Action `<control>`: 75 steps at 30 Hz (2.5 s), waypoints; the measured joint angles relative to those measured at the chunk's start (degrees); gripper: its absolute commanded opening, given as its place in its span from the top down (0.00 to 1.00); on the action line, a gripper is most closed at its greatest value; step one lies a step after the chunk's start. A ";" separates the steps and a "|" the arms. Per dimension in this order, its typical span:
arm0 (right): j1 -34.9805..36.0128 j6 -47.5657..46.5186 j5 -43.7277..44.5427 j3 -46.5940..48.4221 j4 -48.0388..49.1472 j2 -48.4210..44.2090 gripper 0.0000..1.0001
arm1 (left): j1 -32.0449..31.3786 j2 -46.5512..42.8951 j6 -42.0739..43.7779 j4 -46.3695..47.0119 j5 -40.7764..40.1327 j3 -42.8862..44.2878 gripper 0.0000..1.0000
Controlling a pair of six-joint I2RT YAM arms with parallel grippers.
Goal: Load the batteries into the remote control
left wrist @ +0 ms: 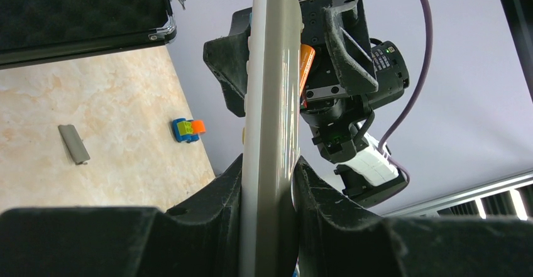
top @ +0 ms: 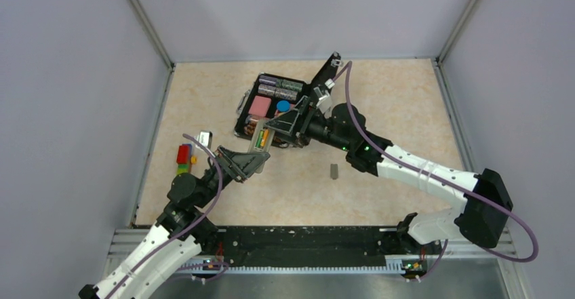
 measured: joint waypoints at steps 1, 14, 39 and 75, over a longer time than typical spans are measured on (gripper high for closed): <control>0.00 0.00 -0.09 0.00 -0.02 0.07 0.35 | 0.00 0.00 0.00 0.00 0.00 0.00 1.00; 0.00 0.11 -1.60 -0.26 0.35 0.72 0.48 | 0.00 0.04 0.00 -0.02 0.02 0.00 1.00; 0.31 -2.97 -1.64 -0.26 2.49 1.42 0.59 | -0.02 0.70 -1.86 0.44 -0.72 -0.24 1.00; 5.90 -23.89 10.84 -0.55 3.80 -1.70 0.65 | -0.61 0.24 -7.37 4.98 -0.66 -1.25 1.00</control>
